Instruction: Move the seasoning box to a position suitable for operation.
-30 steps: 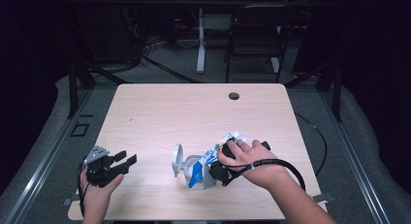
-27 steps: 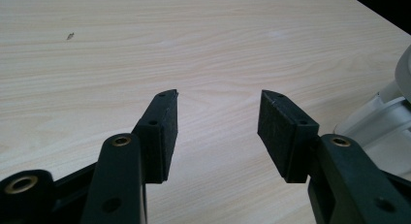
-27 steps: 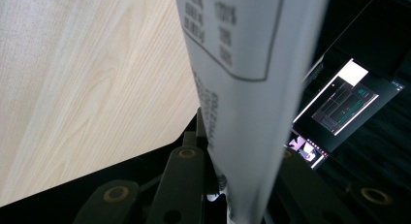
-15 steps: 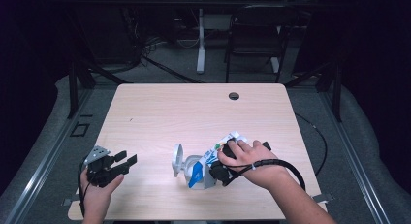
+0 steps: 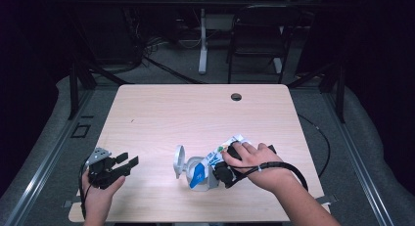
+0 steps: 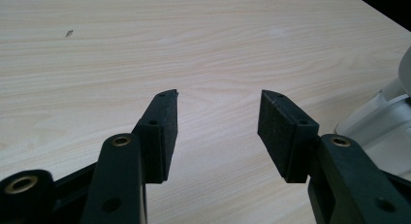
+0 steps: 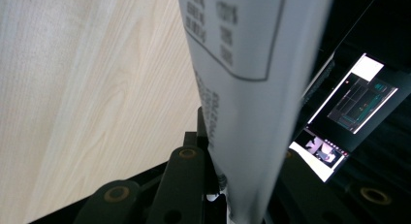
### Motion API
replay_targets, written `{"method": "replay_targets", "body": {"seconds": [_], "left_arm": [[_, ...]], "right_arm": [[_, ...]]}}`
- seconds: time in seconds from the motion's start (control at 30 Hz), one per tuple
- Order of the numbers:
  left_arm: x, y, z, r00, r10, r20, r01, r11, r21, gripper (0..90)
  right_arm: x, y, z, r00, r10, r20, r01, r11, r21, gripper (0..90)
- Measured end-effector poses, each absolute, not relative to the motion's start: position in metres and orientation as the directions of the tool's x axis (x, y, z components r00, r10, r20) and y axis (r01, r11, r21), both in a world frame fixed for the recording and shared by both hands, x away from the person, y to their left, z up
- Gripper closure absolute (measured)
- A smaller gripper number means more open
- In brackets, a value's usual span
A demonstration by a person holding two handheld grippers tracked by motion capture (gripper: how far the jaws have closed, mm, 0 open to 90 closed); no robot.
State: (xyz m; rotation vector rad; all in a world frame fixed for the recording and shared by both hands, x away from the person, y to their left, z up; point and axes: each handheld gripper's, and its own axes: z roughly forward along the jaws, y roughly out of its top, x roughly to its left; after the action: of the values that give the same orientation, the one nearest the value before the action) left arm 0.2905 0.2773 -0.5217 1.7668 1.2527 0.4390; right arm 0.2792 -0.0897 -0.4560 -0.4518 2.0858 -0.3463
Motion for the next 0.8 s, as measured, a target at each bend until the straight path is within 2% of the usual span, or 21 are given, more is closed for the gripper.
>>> {"method": "replay_targets", "body": {"seconds": [0.27, 0.5, 0.57, 0.8], "left_arm": [[0.291, 0.277, -0.522, 0.423, 0.884, -0.2, 0.564, -0.084, 0.821, 49.7], [0.291, 0.277, -0.522, 0.423, 0.884, -0.2, 0.564, -0.084, 0.821, 49.7], [0.291, 0.277, -0.522, 0.422, 0.884, -0.199, 0.565, -0.085, 0.821, 49.7], [0.291, 0.276, -0.522, 0.425, 0.883, -0.199, 0.57, -0.09, 0.817, 49.7]], "right_arm": [[0.279, -0.093, -0.458, -0.522, -0.395, -0.756, -0.17, 0.917, -0.361, 82.8], [0.279, -0.099, -0.462, -0.559, -0.307, -0.77, -0.149, 0.951, -0.272, 83.0], [0.28, -0.103, -0.466, -0.585, -0.251, -0.771, -0.145, 0.968, -0.205, 83.1], [0.278, -0.11, -0.47, -0.608, -0.178, -0.774, -0.116, 0.984, -0.135, 83.1]]}}
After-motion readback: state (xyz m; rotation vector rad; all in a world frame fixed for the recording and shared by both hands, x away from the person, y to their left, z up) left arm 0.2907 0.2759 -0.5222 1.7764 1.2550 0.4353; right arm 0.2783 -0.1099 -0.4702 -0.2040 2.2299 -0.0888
